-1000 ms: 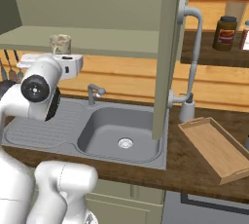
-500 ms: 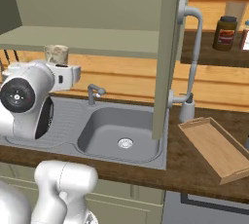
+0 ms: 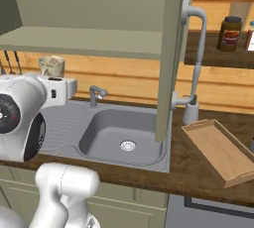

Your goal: Pick the kettle from the counter and place it on the tray. Then pick the mug from the cabinet and place it on the tray. Then close the cabinet doors.

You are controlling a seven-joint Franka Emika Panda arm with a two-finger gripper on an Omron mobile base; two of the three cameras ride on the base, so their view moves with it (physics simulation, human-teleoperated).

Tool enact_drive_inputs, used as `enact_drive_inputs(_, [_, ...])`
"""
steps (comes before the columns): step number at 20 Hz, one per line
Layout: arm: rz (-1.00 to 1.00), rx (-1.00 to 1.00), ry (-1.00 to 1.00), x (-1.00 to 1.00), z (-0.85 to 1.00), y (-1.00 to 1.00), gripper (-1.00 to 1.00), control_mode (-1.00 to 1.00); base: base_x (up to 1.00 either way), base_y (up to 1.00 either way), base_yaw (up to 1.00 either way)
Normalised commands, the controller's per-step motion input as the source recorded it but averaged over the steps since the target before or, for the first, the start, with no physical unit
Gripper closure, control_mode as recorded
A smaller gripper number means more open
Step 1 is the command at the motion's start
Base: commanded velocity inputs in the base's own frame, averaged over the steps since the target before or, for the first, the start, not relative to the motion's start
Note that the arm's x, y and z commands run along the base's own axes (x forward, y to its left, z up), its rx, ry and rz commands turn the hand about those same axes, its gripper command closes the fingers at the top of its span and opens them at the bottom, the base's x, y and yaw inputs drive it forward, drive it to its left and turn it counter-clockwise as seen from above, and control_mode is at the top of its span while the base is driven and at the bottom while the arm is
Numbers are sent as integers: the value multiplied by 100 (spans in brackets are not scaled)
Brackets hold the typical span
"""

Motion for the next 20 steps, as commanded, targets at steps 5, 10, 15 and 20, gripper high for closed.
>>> enact_drive_inputs(5, [0,0,0,-6,-3,0,100,100,-60,0,0])
enact_drive_inputs(10, [0,0,0,0,0,0,100,100,-100,0,0])
enact_drive_inputs(15, [0,0,0,0,0,0,100,100,-100,-47,0])
enact_drive_inputs(20, [0,0,0,0,0,0,100,100,-83,-94,0])
